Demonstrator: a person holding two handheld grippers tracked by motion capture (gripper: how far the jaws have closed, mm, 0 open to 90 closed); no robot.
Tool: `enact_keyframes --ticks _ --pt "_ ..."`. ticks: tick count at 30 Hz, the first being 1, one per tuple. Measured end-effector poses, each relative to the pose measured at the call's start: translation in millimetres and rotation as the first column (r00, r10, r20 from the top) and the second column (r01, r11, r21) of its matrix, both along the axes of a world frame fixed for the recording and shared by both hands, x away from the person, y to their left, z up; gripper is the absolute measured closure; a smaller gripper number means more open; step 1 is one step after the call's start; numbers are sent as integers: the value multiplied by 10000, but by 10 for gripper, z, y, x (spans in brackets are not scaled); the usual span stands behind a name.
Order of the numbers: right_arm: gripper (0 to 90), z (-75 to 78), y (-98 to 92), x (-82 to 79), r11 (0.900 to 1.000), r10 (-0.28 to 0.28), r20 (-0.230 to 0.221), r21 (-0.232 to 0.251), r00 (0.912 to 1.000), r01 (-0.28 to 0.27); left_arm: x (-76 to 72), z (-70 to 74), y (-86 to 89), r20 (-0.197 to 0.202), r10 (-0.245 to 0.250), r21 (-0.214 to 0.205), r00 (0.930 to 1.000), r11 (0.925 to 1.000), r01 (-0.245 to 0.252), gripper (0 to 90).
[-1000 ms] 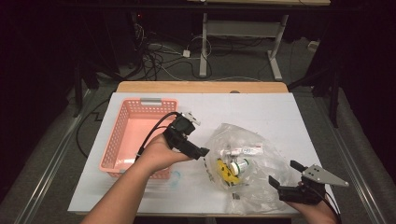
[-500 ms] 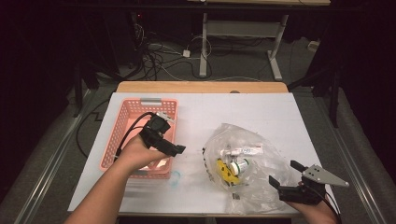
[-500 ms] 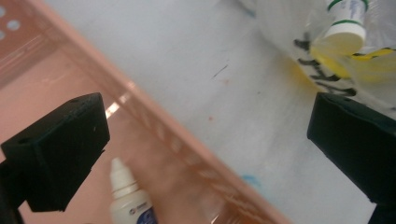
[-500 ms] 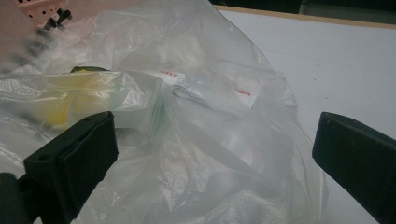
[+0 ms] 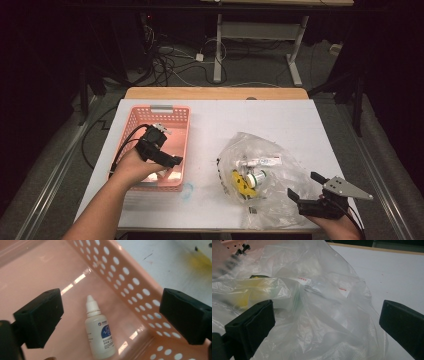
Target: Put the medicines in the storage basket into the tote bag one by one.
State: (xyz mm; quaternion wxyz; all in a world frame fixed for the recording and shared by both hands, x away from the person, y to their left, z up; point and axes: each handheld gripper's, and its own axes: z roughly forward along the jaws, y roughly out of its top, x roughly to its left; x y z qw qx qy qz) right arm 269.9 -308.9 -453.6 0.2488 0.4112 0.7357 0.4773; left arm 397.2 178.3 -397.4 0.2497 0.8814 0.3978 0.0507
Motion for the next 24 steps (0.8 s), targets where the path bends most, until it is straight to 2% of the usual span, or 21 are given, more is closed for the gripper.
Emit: enact_keyframes --ticks 6,10,17,24 --pt "8 6 -8 -9 10000 -28 -7 47 10000 28 26 -66 29 -338 130 379 9993 9992 -117 143" --pt "8 8 -5 -7 10000 -37 -6 63 10000 37 57 -134 40 -740 177 669 9971 9977 -128 184" --pt "8 5 -11 -3 10000 -37 5 76 10000 37 104 -229 37 -1432 231 1056 9894 9944 -80 257" --pt "8 6 -6 -3 9999 -42 -8 93 10000 42 127 -270 -8 -1876 164 1441 9821 9895 110 336"
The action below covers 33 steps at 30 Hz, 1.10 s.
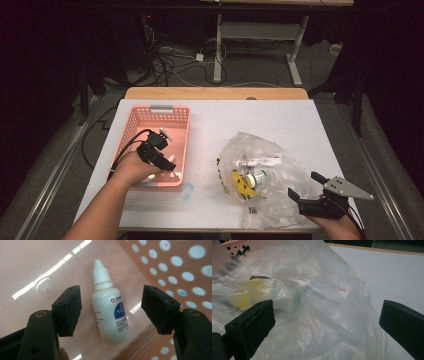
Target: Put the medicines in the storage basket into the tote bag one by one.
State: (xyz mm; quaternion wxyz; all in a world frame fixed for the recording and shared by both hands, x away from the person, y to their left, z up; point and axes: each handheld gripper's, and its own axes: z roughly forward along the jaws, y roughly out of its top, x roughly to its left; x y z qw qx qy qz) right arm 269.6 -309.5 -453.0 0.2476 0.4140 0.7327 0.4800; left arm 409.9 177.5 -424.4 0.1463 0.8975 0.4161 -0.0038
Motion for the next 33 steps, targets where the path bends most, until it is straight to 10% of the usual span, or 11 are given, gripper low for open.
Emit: enact_keyframes --ticks 20,33 --pt "9 3 -4 -1 10000 17 30 -12 10000 -17 37 -78 -99 -400 -149 962 9991 9952 187 568" --pt "9 2 -5 0 10000 -13 11 -20 10000 13 -74 188 -30 848 -190 -328 9962 9992 219 580"
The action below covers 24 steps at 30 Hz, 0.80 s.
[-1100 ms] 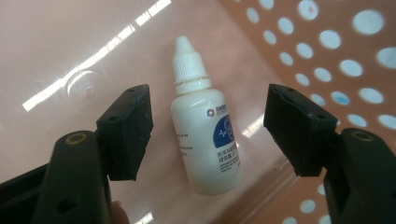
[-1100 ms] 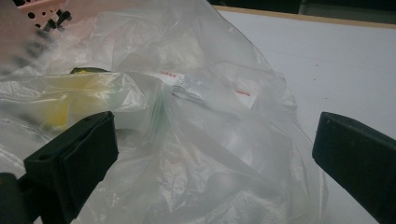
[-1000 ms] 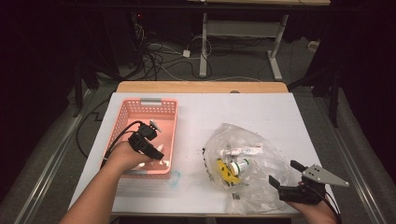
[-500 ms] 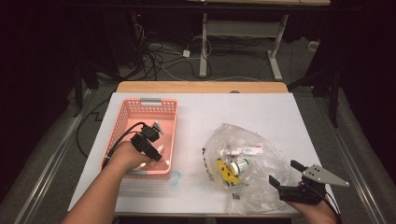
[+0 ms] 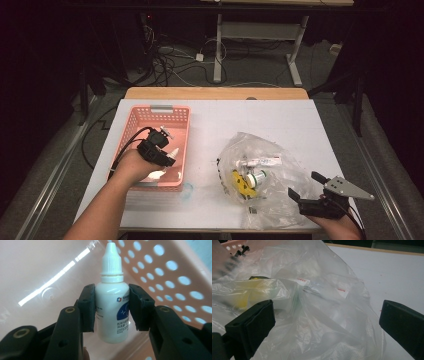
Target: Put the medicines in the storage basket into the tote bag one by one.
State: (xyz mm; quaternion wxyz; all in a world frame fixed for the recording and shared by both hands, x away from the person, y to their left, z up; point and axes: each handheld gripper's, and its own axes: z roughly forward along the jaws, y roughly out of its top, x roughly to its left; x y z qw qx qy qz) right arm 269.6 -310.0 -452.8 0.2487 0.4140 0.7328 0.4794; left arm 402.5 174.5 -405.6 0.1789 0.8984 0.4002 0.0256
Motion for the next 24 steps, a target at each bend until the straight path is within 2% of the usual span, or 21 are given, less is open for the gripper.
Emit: enact_keyframes --ticks 7,13,17,24 --pt "9 1 11 -4 10000 -5 -7 -7 10000 5 -48 129 -27 550 -146 -323 9984 9993 164 580" --pt "9 0 12 0 10000 13 4 -15 10000 -13 -103 253 -155 982 -467 -453 9941 9977 513 581" --pt "9 -1 10 -1 10000 28 1 -27 10000 -28 -137 363 -267 1222 -761 -583 9896 9948 837 580" --pt "9 2 11 -1 10000 24 11 4 10000 -24 -196 530 -536 1630 -1344 -646 9774 9871 1465 581"
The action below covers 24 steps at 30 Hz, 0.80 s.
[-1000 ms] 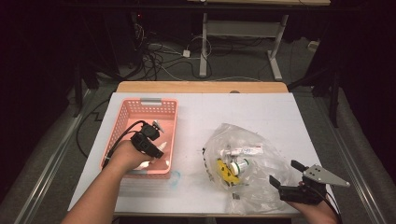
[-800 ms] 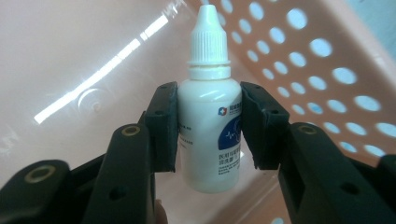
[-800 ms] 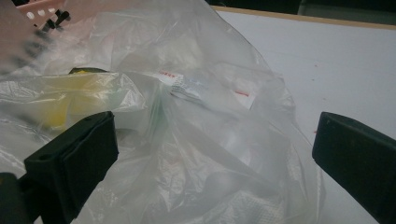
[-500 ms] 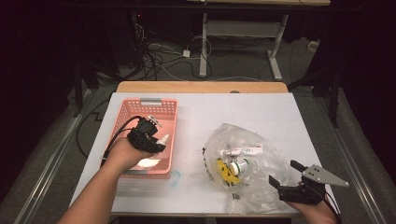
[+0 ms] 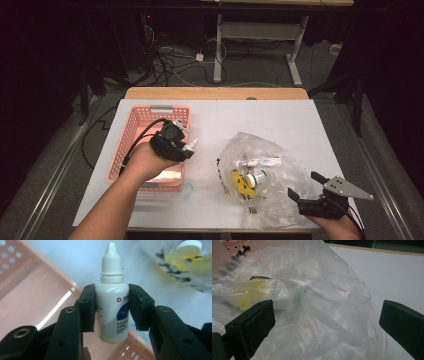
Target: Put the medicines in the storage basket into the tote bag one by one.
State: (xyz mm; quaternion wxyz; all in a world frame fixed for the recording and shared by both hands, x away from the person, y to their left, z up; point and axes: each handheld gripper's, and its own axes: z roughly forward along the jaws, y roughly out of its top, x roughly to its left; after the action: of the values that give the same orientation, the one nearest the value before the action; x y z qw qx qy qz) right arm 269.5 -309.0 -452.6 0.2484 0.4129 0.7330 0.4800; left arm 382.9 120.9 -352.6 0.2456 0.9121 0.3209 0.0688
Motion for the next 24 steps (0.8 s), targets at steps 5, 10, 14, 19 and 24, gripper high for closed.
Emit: enact_keyframes --ticks 5,10,14,19,24 --pt "9 2 -6 2 10000 32 50 -35 10000 -32 -21 66 -197 146 -342 -113 9993 9993 344 581" --pt "9 -2 -8 2 10000 28 26 -10 10000 -28 -39 117 -381 252 -699 -251 9972 9972 706 581" --pt "9 0 -11 6 10000 54 73 -30 10000 -54 -71 141 -541 352 -1026 -368 9941 9939 1039 581" --pt "9 0 -9 -1 10000 8 13 17 10000 -8 -78 138 -723 362 -1370 -430 9899 9894 1385 581" --pt "9 0 -16 4 10000 30 42 -3 10000 -30 -79 139 -889 420 -1637 -536 9856 9847 1659 581"
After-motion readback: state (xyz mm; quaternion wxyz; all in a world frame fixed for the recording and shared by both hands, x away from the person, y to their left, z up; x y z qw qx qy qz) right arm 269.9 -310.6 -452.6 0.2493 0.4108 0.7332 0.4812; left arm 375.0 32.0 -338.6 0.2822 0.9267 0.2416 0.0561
